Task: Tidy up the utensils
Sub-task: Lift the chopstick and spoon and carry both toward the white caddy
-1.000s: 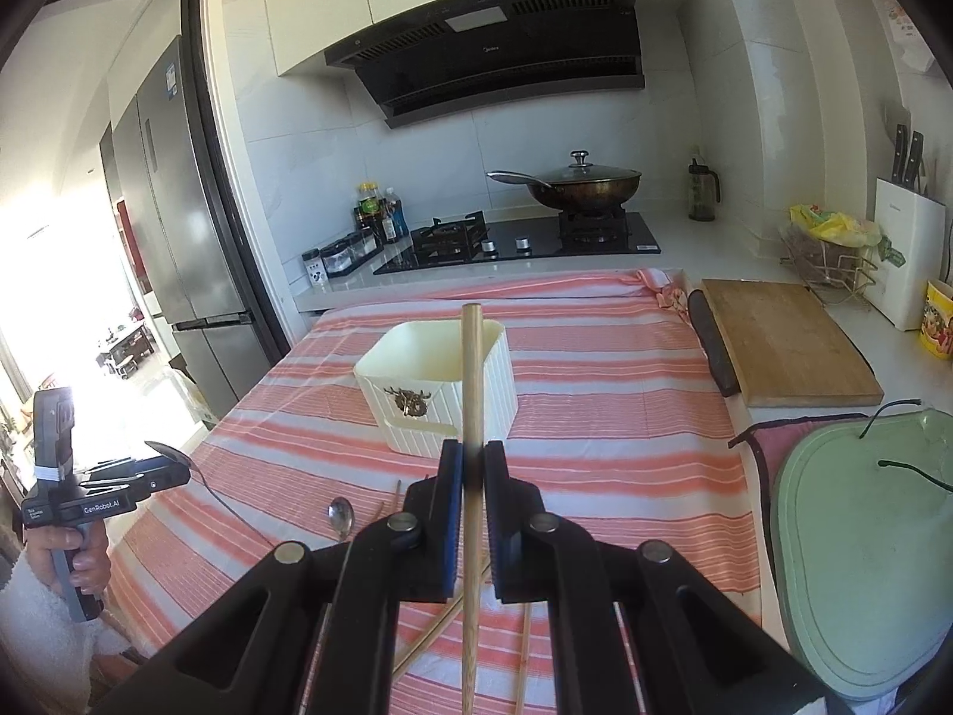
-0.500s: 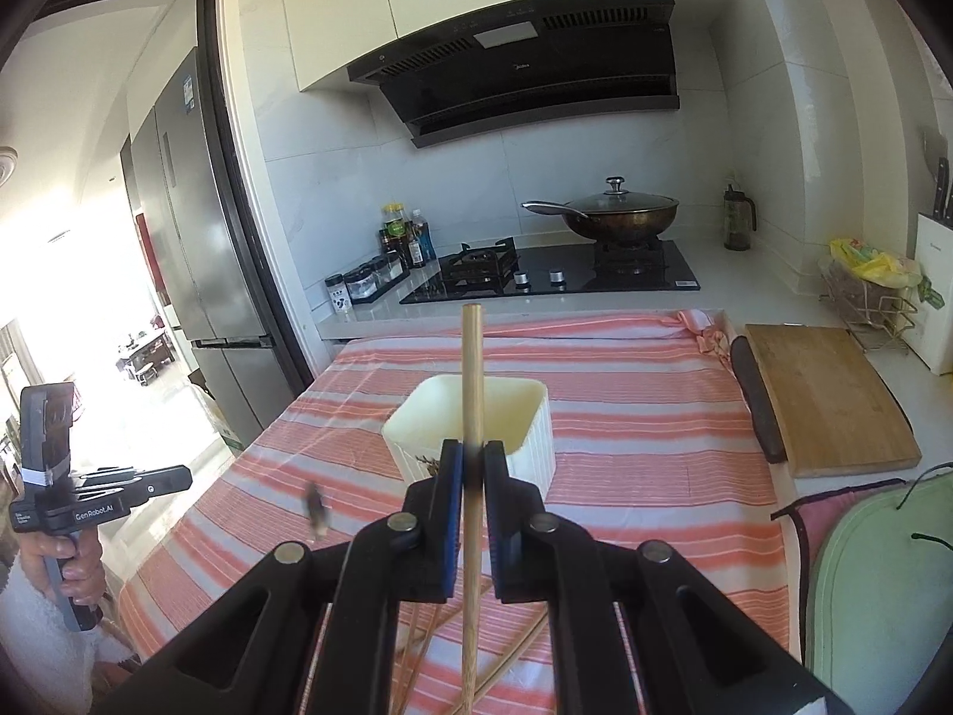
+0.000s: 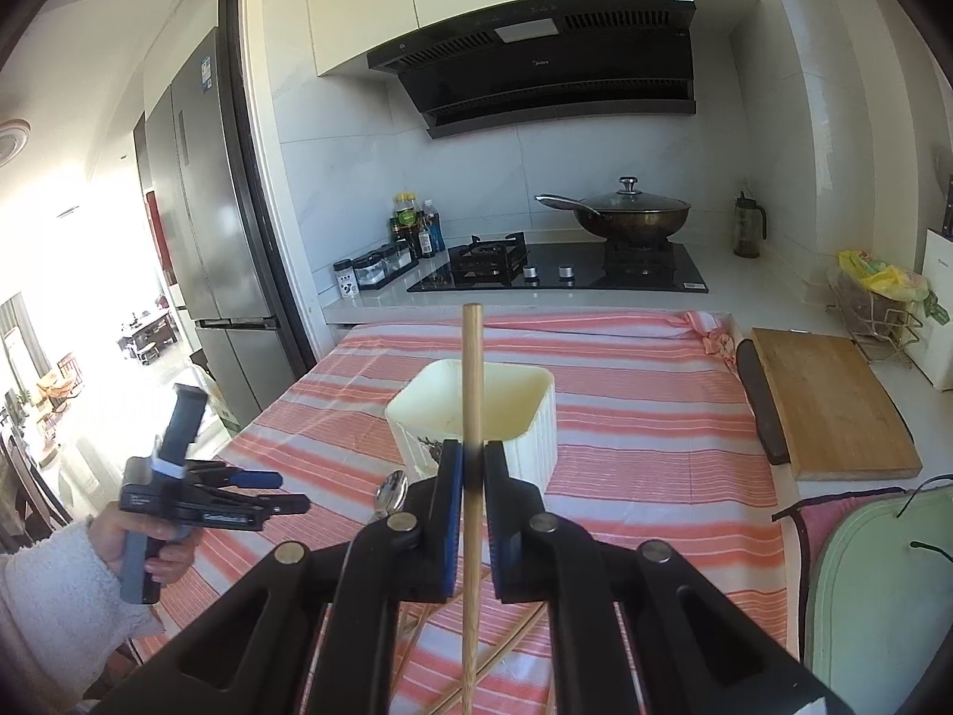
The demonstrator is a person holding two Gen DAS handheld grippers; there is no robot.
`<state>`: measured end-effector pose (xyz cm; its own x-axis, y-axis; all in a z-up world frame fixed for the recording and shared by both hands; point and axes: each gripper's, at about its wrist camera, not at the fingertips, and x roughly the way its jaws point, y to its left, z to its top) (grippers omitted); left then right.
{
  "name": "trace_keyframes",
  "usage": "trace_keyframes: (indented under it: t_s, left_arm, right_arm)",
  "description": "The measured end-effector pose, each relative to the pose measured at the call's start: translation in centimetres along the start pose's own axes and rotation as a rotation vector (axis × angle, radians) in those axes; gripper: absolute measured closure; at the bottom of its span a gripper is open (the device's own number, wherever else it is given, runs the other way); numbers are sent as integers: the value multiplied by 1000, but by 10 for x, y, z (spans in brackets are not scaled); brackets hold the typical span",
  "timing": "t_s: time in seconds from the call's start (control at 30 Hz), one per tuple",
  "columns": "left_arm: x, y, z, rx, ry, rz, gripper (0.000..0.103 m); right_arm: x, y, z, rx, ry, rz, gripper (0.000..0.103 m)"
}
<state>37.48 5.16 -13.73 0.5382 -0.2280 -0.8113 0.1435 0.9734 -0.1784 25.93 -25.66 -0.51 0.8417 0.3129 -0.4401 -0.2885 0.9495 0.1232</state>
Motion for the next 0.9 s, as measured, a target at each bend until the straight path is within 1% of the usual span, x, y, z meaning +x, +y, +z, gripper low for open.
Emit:
trace_keyframes:
  t_s: [0.13, 0.2, 0.23, 0.27, 0.3, 0.33, 0.37, 0.4, 0.43, 0.47, 0.53, 0.6, 0.77, 0.9]
  left_arm:
    - [62, 7, 15, -72, 58, 25, 27]
    - [86, 12, 20, -109, 89, 38, 27]
    - [96, 14, 22, -122, 104, 46, 24]
    - [99, 14, 24, -119, 91, 57, 19]
    - [100, 11, 26, -100, 71, 75, 17]
    - [102, 8, 28, -87, 80, 86, 21]
    - [103, 4, 28, -66, 74, 99, 40]
    - [102, -1, 28, -28, 64, 114, 57]
    - [101, -7, 27, 10, 59, 132, 62]
    - [99, -8, 24, 19, 56, 125, 62]
    - [87, -4, 19, 2, 36, 108, 62]
    - [65, 0, 13, -20, -11, 82, 62]
    - [-19, 8, -5, -50, -148, -1, 62]
    - [-78, 7, -16, -51, -236, -42, 62]
  right_arm:
    - [0, -8, -6, 22, 1, 1, 95]
    - [-2, -11, -8, 25, -1, -3, 95]
    - [-3, -12, -9, 26, -1, -5, 95]
    - [-4, -13, -10, 27, -2, -5, 95]
    - [-4, -14, -11, 28, -2, -5, 95]
    - [-3, -15, -12, 27, -1, -6, 95]
    - [-2, -16, -13, 26, 0, -8, 95]
    - [-1, -17, -14, 26, 0, -11, 95]
    - [1, -18, -14, 29, 1, -12, 95]
    - [3, -19, -15, 33, 3, -12, 95]
    - [6, -20, -15, 48, 4, -9, 95]
    - [8, -20, -15, 58, -1, -4, 95]
    - [5, -13, -12, 47, -21, 2, 95]
    - [4, -6, -8, 44, -33, 11, 95]
